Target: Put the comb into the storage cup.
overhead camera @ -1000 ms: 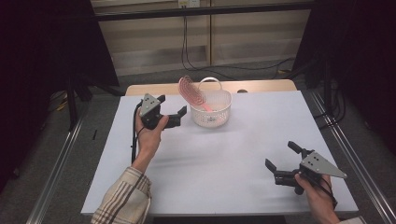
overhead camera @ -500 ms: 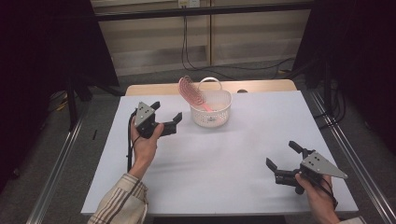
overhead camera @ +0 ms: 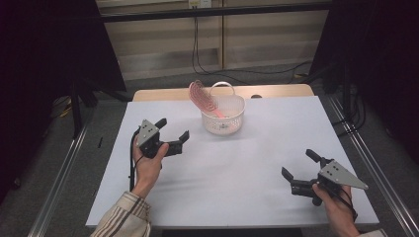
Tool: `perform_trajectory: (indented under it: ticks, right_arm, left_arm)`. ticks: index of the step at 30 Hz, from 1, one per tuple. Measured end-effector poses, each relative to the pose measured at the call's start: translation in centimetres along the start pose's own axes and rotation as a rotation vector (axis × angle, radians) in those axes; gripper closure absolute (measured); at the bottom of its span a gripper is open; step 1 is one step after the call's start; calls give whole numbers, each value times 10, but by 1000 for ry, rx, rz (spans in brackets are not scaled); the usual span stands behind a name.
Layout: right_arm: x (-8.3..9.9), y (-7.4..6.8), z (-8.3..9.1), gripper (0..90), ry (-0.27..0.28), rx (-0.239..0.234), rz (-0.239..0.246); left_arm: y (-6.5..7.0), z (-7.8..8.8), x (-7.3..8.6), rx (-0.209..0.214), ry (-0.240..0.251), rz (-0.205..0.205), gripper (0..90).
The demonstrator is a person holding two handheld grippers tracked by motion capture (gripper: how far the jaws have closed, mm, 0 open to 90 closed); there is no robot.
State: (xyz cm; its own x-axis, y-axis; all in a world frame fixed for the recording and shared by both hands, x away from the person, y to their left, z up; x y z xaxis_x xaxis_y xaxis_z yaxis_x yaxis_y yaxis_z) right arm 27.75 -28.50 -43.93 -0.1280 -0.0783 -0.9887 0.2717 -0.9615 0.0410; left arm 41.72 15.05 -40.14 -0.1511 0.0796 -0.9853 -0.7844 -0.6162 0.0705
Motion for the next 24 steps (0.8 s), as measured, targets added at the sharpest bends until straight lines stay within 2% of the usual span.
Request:
perform_trajectory:
  ticks: [2,4,6,8,13,18,24]
  right_arm:
    - [0,0,0,0,0,1,-1]
    - [0,0,0,0,0,3,-1]
    - [0,0,1,0,1,3,-3]
    - [0,0,1,0,-1,3,-2]
    - [-1,0,1,0,3,8,-6]
    - [-1,0,1,0,5,10,-5]
    - [-1,1,1,0,8,11,-6]
  left_arm:
    - [1,4,1,-9,-5,-19,43]
    - [4,7,2,-4,5,-11,43]
    - [7,9,4,-14,5,-26,43]
    - [9,11,7,1,-2,-18,43]
    - [12,16,14,0,-11,-19,43]
    - [17,23,16,-5,1,1,42]
    - [22,35,17,-10,32,-4,39]
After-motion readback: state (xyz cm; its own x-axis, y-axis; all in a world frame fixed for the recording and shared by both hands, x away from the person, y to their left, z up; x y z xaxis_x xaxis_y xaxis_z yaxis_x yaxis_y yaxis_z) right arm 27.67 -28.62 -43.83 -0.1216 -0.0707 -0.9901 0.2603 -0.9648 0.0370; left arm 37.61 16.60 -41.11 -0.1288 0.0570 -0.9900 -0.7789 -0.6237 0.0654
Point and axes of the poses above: each handheld gripper's, and its own axes: z roughly backward along the jaws, x roughly out of its underside, y roughly to its right, the point moved 2 cm from there along -z, roughly forward along the jaws, and after that the axes turned 11 degrees about x, right-handed, at the moved point
